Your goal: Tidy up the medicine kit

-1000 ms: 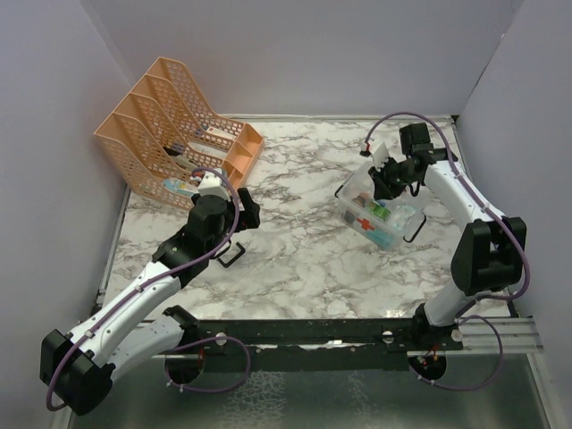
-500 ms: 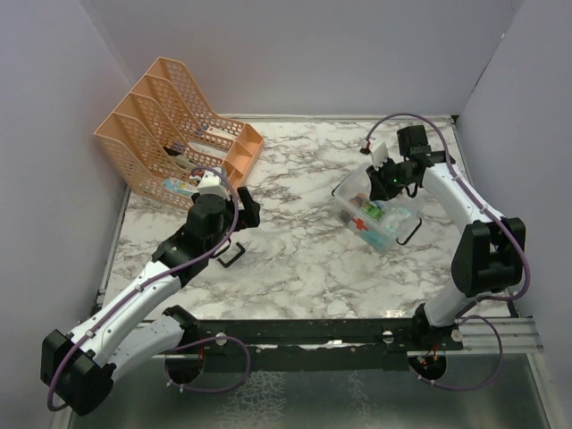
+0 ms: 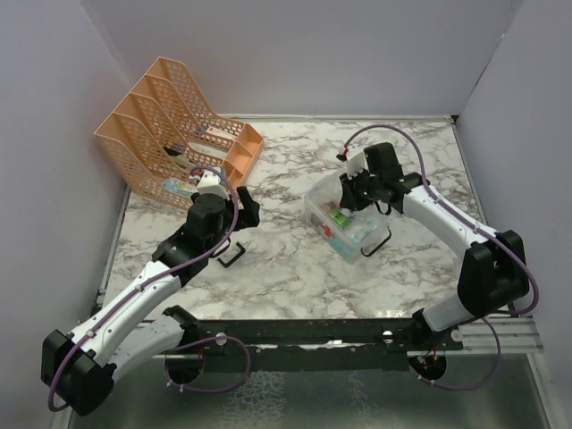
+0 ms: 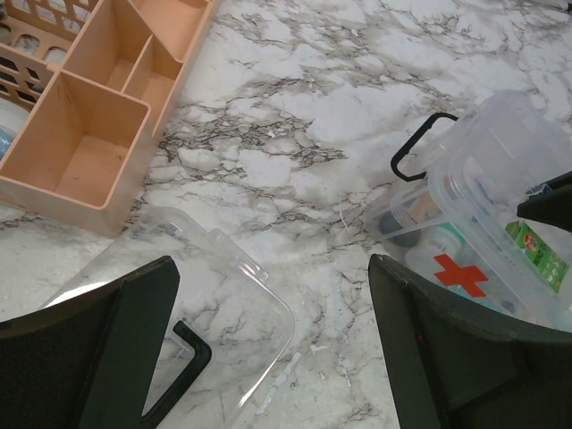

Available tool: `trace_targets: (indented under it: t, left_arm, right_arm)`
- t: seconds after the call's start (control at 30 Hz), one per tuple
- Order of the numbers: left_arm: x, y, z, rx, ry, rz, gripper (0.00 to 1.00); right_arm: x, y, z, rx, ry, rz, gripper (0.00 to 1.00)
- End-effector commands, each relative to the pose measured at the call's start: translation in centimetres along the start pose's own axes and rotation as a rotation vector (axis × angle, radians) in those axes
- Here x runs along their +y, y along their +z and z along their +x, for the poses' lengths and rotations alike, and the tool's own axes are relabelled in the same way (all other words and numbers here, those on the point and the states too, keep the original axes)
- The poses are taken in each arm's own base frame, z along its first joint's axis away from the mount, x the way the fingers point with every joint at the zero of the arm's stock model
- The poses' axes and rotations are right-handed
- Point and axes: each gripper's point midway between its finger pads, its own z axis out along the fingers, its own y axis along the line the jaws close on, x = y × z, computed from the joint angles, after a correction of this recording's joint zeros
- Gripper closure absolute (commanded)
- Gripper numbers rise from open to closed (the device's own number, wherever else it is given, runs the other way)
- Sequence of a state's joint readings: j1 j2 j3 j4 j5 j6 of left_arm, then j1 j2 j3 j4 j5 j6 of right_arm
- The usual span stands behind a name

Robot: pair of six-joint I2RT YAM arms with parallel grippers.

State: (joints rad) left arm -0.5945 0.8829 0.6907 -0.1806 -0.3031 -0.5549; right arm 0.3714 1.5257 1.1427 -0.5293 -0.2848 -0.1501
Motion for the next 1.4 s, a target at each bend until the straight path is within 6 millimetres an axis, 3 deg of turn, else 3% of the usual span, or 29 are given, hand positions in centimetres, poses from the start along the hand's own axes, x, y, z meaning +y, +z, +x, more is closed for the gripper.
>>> trace_targets:
  t: [0.0,0.23,0.37,0.47,0.67,0.9,1.0,1.07,1.37]
  left_arm:
    - [-0.1,0.0,-0.7,-0.026,-0.013,0.005,0.09]
    - [0.0,-0.1,-0.8,-0.027,-0.006,0.001,0.09]
    - [0.1,-0.1,-0.9,-0.031,-0.004,-0.007,0.09]
    - [0.3,0.0,-0.9,-0.032,-0.003,-0.015,0.09]
    - [0.6,0.1,-0.8,-0.022,0.003,-0.040,0.09]
    - [1.7,0.3,-0.2,0.018,0.000,-0.113,0.08]
    - [2.9,0.4,0.5,0.045,-0.019,-0.175,0.02]
    - [3.8,0.6,1.5,0.069,-0.048,-0.215,0.01]
    - [7.6,0.2,6.3,0.187,-0.147,-0.336,0.01]
  right_arm:
    - [4.8,1.5,1.4,0.028,0.201,-0.028,0.99]
    - [6.7,2.3,1.7,0.032,0.252,0.034,0.95]
    - [6.0,1.8,1.6,0.047,0.229,0.083,0.82]
    - [5.6,1.4,1.2,0.050,0.208,0.100,0.63]
    - [6.2,-0.2,-1.2,0.004,0.192,0.068,0.46]
    - [7.4,-2.8,-4.8,-0.118,0.172,0.009,0.39]
    - [9.4,-3.1,-5.6,-0.125,0.123,-0.114,0.35]
    - [10.5,-3.0,-6.0,-0.122,0.137,-0.174,0.34]
    - [11.6,-2.9,-8.6,-0.178,0.205,-0.238,0.34]
